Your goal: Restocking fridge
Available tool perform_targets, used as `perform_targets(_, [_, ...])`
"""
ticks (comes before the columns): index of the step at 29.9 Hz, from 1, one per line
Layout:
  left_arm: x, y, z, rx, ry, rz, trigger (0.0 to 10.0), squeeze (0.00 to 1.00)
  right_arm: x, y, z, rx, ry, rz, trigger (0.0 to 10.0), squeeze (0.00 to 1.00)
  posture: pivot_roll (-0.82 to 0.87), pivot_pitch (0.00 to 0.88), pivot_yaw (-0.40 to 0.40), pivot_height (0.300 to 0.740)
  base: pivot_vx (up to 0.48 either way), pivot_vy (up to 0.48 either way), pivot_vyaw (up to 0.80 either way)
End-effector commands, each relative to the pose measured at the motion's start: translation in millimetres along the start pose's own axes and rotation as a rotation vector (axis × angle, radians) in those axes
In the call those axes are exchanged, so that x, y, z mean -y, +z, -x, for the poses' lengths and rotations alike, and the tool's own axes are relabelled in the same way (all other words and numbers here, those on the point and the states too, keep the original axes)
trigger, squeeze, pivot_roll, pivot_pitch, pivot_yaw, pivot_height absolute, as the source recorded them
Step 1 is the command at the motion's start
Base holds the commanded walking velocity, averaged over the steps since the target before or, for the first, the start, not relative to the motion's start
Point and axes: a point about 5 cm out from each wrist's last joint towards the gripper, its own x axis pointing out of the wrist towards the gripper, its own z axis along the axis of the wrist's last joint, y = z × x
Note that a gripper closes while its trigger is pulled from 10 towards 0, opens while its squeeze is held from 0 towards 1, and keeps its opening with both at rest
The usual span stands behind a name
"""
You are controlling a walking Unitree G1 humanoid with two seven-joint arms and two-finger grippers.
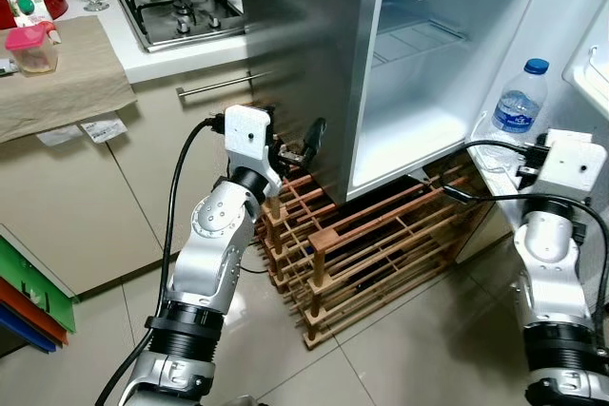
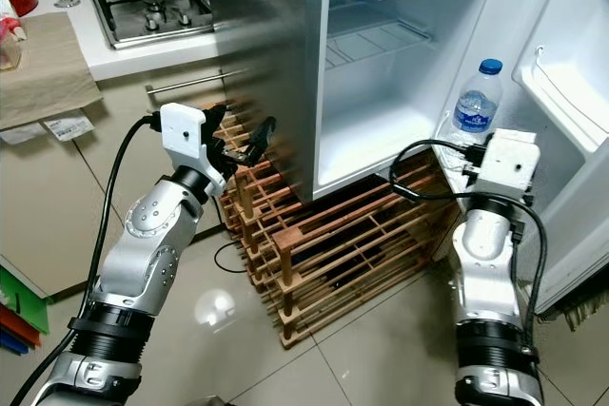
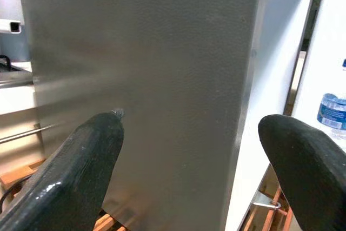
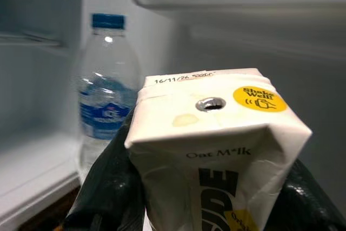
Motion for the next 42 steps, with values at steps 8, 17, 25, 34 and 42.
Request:
perform_targets(8, [4.3,-2,-0.7,-0.019,-0.03,-0.012,10.0,0.0,21.9,-6,-6.1,-0.03,-0.085,0.005,10.0,0.26,-0.1,0.0,0.025,0.74,0.0,0.0,0.0])
perform_targets(17, [12.9,-6,0.7,-0.05,-0.111,-0.024,10.0,0.0,52.2,-17,-12.6,-0.071,-0.181,0.111,10.0,0.27,-0.1,0.0,0.028,0.74,0.0,0.0,0.0])
perform_targets(25, [14.9,-7,0.1,-0.062,-0.136,-0.026,10.0,0.0,66.7,-18,-16.2,-0.069,-0.235,0.153,10.0,0.26,-0.11,0.0,0.033,0.74,0.0,0.0,0.0])
perform_targets(34, [15.7,-5,-0.3,-0.063,-0.154,-0.049,10.0,0.0,19.2,13,-6.2,0.081,-0.065,-0.035,10.0,0.26,-0.1,0.0,0.037,0.74,0.0,0.0,0.0])
perform_targets(42, [16.0,-3,-0.6,-0.053,-0.16,-0.049,10.0,0.0,-9.8,38,9.4,0.183,0.06,-0.111,10.0,0.26,-0.11,0.0,0.038,0.74,0.0,0.0,0.0])
